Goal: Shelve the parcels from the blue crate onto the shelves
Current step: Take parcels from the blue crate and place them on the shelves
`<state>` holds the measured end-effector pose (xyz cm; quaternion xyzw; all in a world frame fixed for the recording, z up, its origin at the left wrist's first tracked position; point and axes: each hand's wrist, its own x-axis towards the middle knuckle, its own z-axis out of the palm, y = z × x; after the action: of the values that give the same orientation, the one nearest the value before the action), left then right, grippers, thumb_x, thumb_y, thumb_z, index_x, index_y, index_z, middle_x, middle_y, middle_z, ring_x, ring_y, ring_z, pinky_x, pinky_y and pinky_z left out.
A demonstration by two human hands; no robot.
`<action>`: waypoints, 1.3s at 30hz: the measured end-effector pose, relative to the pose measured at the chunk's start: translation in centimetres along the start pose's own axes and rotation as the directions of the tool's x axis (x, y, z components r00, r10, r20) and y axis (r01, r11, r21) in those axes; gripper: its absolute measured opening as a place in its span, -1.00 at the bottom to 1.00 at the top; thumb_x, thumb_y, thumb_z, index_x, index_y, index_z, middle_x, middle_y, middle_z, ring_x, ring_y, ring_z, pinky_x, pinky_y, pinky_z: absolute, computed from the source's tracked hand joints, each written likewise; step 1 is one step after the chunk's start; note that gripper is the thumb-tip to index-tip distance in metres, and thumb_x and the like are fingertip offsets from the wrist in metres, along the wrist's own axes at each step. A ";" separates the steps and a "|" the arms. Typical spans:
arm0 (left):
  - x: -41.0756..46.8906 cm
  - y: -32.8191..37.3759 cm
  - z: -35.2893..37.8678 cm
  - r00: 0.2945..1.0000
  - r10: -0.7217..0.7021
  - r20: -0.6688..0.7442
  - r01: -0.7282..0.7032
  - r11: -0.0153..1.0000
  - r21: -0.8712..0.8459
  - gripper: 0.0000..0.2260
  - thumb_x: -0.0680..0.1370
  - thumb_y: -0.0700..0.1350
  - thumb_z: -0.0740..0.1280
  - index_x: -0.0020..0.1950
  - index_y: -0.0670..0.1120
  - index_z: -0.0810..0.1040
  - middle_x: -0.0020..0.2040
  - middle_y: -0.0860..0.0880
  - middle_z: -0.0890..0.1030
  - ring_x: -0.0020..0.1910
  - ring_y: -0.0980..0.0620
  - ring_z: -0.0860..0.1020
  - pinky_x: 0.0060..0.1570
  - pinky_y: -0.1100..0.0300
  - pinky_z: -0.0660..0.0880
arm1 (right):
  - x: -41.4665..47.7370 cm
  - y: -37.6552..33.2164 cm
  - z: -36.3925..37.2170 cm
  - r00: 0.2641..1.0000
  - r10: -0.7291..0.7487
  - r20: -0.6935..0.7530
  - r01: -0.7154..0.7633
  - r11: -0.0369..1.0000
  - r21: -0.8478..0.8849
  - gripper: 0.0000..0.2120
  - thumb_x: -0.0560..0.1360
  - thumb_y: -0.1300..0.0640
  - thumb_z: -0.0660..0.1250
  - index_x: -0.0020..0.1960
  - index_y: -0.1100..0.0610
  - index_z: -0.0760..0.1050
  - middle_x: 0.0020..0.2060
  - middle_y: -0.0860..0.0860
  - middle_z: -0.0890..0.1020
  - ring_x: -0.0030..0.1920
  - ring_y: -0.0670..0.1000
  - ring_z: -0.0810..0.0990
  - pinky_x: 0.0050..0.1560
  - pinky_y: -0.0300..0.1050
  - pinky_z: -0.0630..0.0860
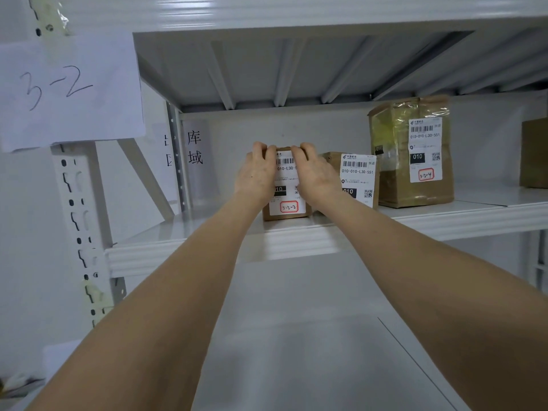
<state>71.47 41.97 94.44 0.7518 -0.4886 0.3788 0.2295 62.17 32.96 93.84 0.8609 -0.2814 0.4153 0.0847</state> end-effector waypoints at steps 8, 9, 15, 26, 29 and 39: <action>-0.7 0.5 -0.8 1.000 -0.017 0.026 0.018 1.000 -0.013 -0.40 0.49 -0.22 0.37 0.46 -0.10 0.19 0.43 -0.13 0.18 0.33 -0.14 0.34 0.12 0.00 0.47 | -0.9 0.0 -1.0 1.000 0.022 0.019 -0.021 0.999 -0.044 -0.18 0.42 0.35 0.36 0.54 0.07 0.02 0.53 0.06 0.04 0.36 0.19 0.29 0.16 0.05 0.45; -0.8 0.6 -1.0 1.000 -0.021 0.020 0.022 1.000 -0.017 -0.40 0.49 -0.22 0.36 0.47 -0.10 0.18 0.45 -0.14 0.17 0.35 -0.14 0.31 0.12 0.00 0.47 | -1.1 0.0 -1.2 1.000 0.021 0.011 -0.020 0.998 -0.058 -0.20 0.42 0.33 0.37 0.53 0.07 0.04 0.52 0.08 0.06 0.37 0.19 0.29 0.17 0.05 0.44; -1.9 3.3 -1.8 0.997 0.006 -0.071 -0.009 0.999 -0.052 -0.49 0.50 -0.24 0.27 0.44 -0.10 0.26 0.46 -0.12 0.20 0.38 -0.11 0.29 0.16 0.02 0.41 | -3.6 0.8 -2.4 0.993 0.079 -0.091 -0.089 0.990 -0.109 -0.35 0.44 0.20 0.38 0.46 0.07 0.20 0.39 0.12 0.27 0.33 0.17 0.32 0.22 0.04 0.37; -6.7 14.6 1.4 0.953 0.249 -0.173 -0.287 0.924 -0.253 -0.65 0.50 -0.31 0.22 0.28 -0.18 0.40 0.23 -0.16 0.42 0.17 -0.13 0.43 -0.19 0.08 0.38 | -13.2 7.9 -5.1 0.917 0.285 -0.279 -0.344 0.919 -0.194 -0.59 0.47 0.20 0.29 0.30 0.19 0.35 0.23 0.18 0.41 0.21 0.22 0.40 0.10 0.05 0.36; -9.4 17.9 3.6 0.951 0.292 -0.104 -0.310 0.892 -0.330 -0.66 0.51 -0.30 0.21 0.29 -0.16 0.39 0.24 -0.13 0.41 0.19 -0.08 0.42 -0.16 0.11 0.38 | -17.0 10.3 -4.5 0.902 0.348 -0.255 -0.403 0.891 -0.209 -0.63 0.44 0.24 0.29 0.24 0.20 0.39 0.19 0.18 0.43 0.16 0.21 0.42 0.05 0.05 0.36; -23.1 25.4 15.1 0.826 0.479 0.299 -0.297 0.818 -0.492 -0.65 0.51 -0.31 0.22 0.30 -0.12 0.38 0.24 -0.10 0.38 0.20 -0.07 0.41 -0.11 0.13 0.39 | -34.4 18.0 1.5 0.810 0.567 0.148 -0.478 0.785 -0.393 -0.72 0.51 0.16 0.26 0.21 0.08 0.48 0.19 0.09 0.40 0.22 0.12 0.36 0.14 -0.04 0.32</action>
<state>48.16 33.50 66.28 0.6268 -0.7417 0.1366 0.1959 36.07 31.78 65.05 0.7666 -0.5859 0.2522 0.0741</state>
